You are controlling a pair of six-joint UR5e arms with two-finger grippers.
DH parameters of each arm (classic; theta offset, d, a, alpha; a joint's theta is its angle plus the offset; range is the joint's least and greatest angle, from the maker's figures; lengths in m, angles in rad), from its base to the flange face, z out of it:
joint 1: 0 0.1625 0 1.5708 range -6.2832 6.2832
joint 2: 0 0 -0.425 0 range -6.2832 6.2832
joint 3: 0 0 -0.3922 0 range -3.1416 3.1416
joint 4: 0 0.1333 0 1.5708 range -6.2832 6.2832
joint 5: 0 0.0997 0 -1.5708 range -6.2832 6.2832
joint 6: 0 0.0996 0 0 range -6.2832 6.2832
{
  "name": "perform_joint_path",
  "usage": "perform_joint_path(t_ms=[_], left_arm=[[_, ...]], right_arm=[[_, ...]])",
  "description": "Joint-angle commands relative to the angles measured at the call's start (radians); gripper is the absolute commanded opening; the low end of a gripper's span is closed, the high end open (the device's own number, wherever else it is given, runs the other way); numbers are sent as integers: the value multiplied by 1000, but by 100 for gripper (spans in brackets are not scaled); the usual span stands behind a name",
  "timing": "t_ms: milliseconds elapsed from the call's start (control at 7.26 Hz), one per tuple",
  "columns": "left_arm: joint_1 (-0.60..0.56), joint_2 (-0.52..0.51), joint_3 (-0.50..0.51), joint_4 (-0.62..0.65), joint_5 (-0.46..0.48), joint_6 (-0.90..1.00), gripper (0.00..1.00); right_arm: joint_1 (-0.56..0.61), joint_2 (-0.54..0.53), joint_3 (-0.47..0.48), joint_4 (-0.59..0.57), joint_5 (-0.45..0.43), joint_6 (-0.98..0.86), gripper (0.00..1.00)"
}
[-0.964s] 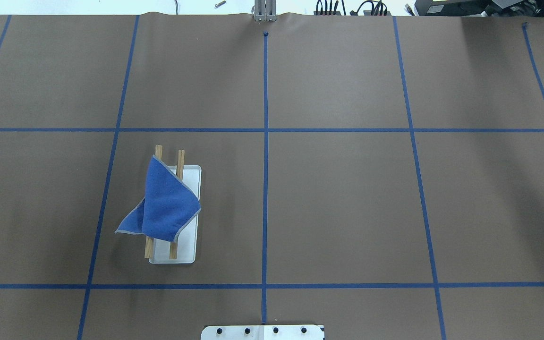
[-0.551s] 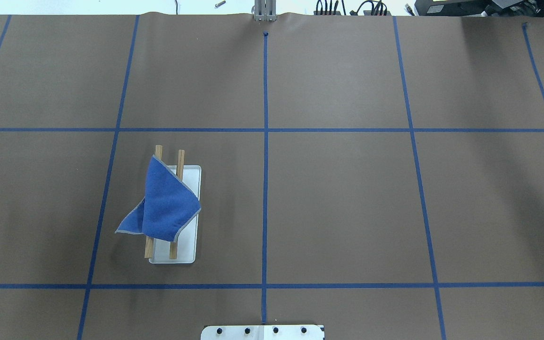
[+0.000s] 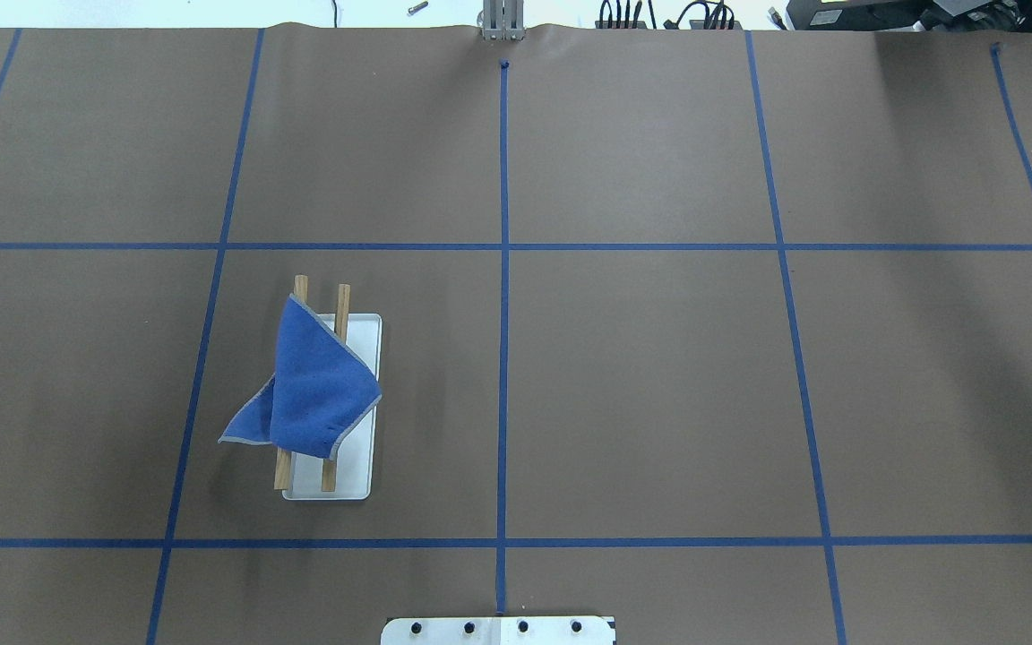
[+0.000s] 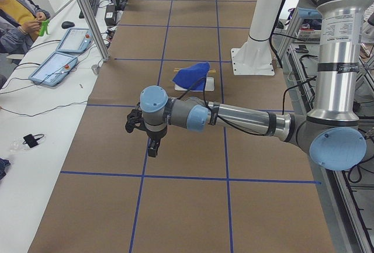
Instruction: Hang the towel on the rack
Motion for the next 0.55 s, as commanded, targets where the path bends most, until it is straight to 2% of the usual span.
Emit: perform_joint_path(t_ms=[0,413], left_arm=[[0,-1,-13,0,0,0,99],[3,-4,-11,0,2,-2,99]], right_arm=[[4,10,-3,-2,0,0,100],[4,21,0,-2,2,9,100]])
